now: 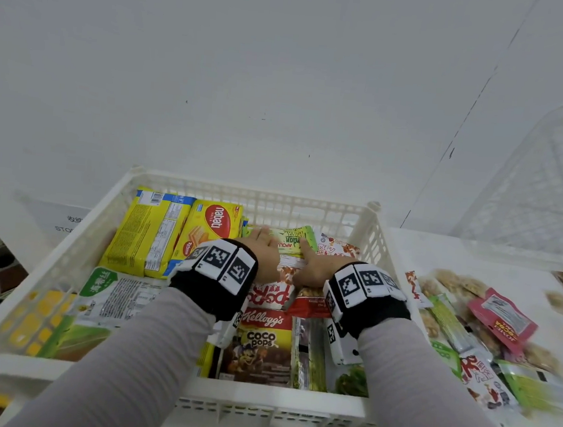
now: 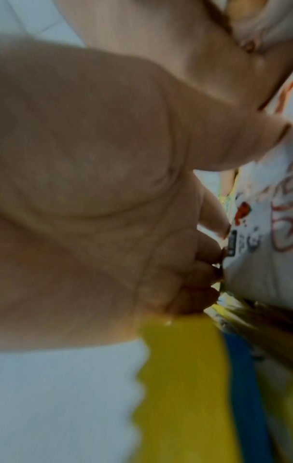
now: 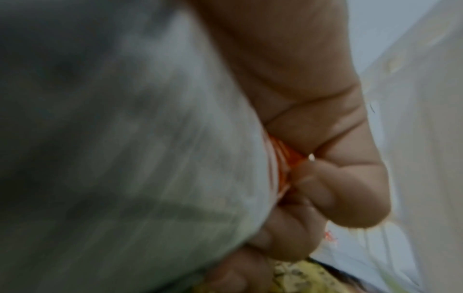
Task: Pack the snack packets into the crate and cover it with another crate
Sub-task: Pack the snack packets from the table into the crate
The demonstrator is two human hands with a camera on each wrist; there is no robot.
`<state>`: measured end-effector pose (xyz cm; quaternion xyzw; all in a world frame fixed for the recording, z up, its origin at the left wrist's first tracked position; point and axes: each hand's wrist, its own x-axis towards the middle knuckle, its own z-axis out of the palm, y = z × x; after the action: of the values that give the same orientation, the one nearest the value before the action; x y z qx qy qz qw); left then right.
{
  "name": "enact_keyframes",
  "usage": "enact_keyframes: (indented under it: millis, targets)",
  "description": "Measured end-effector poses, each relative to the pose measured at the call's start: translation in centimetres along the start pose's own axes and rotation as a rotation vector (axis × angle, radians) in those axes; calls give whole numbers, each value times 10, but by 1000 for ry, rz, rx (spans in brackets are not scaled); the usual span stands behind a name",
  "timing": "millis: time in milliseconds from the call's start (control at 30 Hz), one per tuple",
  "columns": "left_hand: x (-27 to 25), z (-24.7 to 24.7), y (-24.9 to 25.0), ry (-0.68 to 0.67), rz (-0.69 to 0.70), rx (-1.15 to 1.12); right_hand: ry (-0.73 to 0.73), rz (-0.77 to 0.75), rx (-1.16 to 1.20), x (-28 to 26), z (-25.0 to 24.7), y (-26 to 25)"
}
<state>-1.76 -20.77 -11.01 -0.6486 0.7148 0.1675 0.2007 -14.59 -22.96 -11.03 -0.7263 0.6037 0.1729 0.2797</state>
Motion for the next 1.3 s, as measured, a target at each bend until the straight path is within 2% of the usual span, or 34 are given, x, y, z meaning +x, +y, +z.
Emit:
enact_keyframes:
  millis: [167,267,367,467,533,600,633,700,733,767,867,933,1067,1167,1233,1300]
  targets:
    - [5,8,1,51,-41,31,-31,-29,56,3,-5,6]
    - [7,11,1,73,-46,30,6,-33,106,3,-8,9]
    - [6,10,1,84,-43,45,151,-34,144,4,-18,14]
    - [-2,2,1,116,-11,12,405,-73,425,5,-26,22]
    - [-8,-8,2,252,45,-208,572,-75,560,5,-32,26]
    - [-14,-18,4,428,107,-613,612,-85,680,4,-35,27]
    - [-16,-22,5,472,128,-868,600,-84,717,2,-36,27]
    - [-19,-28,8,396,134,-1356,572,-70,744,2,-38,28]
    - [-20,-29,9,330,145,-1473,543,-55,765,1,-40,29]
    - [-21,-28,11,273,164,-1492,497,-45,792,1,-40,29]
    - [-17,-22,16,239,183,-1349,352,-44,692,-4,-43,30]
    - [-13,-18,17,238,189,-1285,350,-49,572,-8,-43,31]
    - [-5,-10,19,214,165,-1034,258,-97,521,-18,-44,37]
    - [-1,-3,25,276,168,-757,174,-52,330,-22,-38,37]
    - [1,-2,28,364,168,-619,183,23,90,-20,-33,33]
    - [4,-1,27,468,161,-469,182,78,-10,-16,-28,30]
